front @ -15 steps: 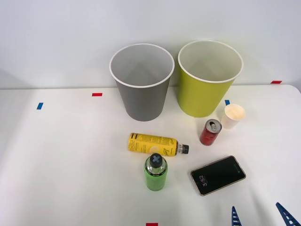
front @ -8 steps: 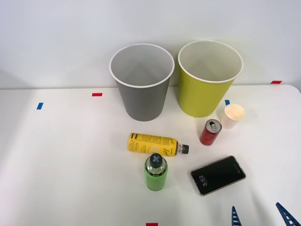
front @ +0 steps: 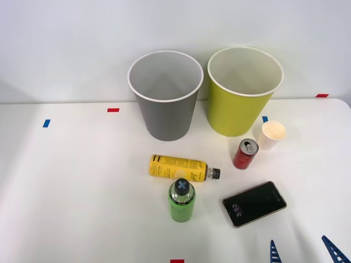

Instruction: Put cans in the gray bin, plastic bottles in the light green bin

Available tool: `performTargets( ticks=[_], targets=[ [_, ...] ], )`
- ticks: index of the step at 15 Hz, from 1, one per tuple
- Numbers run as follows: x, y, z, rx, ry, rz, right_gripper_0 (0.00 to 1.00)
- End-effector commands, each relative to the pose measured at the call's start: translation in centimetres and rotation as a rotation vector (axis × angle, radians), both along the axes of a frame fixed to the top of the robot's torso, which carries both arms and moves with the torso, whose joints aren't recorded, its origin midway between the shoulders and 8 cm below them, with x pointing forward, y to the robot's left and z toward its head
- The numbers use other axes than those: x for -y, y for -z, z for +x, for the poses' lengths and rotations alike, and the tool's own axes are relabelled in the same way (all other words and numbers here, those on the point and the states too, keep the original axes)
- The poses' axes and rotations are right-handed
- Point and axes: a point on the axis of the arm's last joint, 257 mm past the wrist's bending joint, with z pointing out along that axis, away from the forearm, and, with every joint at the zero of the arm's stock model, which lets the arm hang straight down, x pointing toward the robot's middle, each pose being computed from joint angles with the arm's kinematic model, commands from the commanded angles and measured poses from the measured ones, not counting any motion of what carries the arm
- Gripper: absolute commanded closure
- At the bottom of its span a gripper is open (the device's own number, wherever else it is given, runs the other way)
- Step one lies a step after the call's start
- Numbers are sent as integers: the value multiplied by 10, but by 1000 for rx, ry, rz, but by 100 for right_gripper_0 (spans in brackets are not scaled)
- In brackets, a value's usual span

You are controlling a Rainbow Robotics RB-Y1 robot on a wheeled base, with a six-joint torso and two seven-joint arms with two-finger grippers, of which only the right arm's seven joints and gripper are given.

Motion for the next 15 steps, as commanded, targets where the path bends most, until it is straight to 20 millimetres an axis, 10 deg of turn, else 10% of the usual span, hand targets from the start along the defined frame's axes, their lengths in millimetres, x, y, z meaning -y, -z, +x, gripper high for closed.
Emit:
performTargets(
  ticks=[1,15],
  targets=[
    [0,0,0,0,0,0,0],
    [0,0,0,0,0,0,0]
  ],
)
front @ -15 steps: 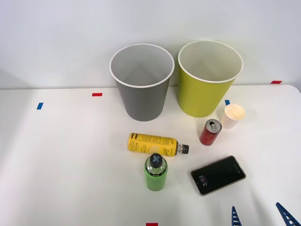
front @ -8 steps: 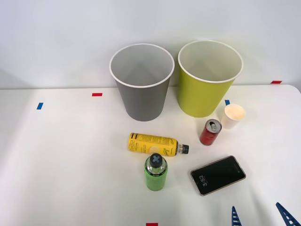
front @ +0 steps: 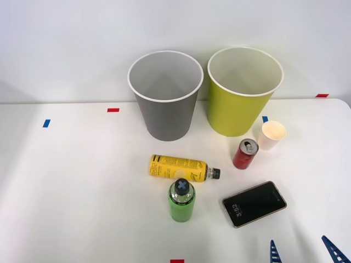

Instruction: Put cans in the gray bin, plastic bottles in the light green bin

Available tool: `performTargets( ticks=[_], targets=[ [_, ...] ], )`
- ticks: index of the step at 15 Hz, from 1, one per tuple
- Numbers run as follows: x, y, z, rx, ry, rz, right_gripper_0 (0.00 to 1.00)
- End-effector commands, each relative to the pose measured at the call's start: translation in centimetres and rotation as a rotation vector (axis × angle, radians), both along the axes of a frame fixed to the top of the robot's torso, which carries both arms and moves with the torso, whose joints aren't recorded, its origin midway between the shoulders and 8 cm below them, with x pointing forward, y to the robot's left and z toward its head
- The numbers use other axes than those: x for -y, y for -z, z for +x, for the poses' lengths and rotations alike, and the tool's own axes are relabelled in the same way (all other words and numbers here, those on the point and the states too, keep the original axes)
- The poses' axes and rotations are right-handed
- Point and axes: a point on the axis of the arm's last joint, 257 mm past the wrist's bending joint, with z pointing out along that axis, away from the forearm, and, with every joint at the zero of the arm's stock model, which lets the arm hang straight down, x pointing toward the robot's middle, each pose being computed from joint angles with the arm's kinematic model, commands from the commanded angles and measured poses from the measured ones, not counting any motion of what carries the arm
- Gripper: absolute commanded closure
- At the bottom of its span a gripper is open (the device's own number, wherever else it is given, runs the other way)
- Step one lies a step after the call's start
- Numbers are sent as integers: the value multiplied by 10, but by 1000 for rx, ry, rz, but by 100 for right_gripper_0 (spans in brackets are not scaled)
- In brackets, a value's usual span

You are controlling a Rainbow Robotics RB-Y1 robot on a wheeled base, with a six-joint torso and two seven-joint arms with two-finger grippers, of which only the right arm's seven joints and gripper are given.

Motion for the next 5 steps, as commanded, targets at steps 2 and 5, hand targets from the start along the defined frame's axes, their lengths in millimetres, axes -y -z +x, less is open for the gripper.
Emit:
performTargets(
  ticks=[2,5],
  targets=[
    [0,0,0,0,0,0,0],
    [0,0,0,0,0,0,0]
  ],
)
